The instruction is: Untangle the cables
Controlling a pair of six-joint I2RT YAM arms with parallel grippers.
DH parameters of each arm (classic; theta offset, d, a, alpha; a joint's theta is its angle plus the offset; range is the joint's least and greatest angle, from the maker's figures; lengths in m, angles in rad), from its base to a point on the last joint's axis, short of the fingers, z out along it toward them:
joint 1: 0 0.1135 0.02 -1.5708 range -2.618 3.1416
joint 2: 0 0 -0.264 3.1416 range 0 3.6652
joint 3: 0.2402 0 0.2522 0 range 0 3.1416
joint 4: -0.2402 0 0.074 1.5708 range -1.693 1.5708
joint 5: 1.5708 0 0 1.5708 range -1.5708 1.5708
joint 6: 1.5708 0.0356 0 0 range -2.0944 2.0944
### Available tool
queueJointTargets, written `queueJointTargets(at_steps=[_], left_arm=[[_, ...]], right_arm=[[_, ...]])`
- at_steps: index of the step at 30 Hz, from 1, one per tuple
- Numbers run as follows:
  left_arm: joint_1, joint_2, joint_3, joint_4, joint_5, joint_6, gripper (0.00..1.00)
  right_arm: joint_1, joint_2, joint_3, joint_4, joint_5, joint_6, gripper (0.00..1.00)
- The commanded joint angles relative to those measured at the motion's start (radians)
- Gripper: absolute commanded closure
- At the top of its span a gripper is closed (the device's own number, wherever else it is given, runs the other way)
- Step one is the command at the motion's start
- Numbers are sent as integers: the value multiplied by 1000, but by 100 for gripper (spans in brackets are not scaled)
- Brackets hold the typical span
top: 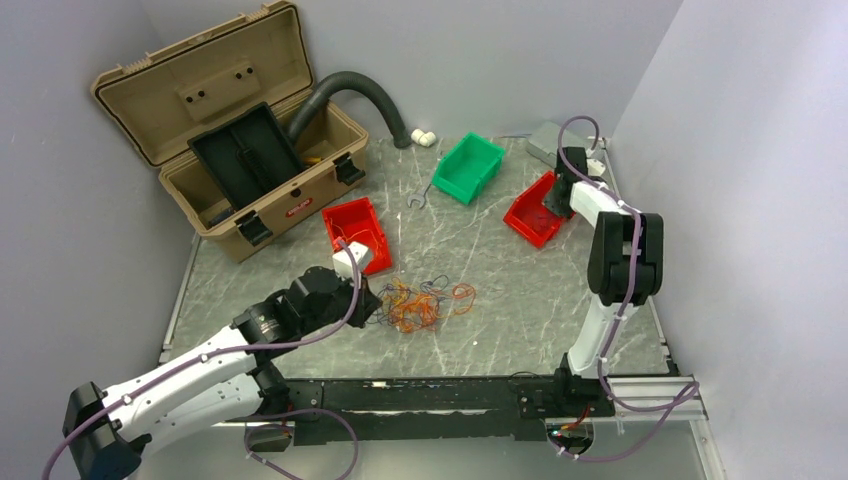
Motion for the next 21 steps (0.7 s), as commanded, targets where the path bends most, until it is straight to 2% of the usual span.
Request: queueJointTargets(at_steps=[1, 2, 5, 9, 14, 17, 21], left_arm=[[-6, 0, 93, -3, 34, 63, 100], [-6, -1, 110, -14, 32, 72, 100], [-6, -7, 159, -53, 22, 103, 100], [-6, -15, 211, -89, 5, 134, 100], [-6, 2, 268, -110, 22, 166, 100], [-7, 19, 317, -134, 39, 181, 100], [-7, 43, 378, -165, 40, 190, 100]], right_arm=[[3, -46, 71, -28, -50, -33, 65], [5, -69, 68, -29, -62, -44, 48], [8, -151, 48, -43, -86, -66, 27], [32, -282, -27, -35, -132, -106, 20], [160, -455, -124, -32, -196, -217, 7], [253, -589, -251, 76, -387, -317, 5], [361, -789, -490, 311, -707, -375, 6]])
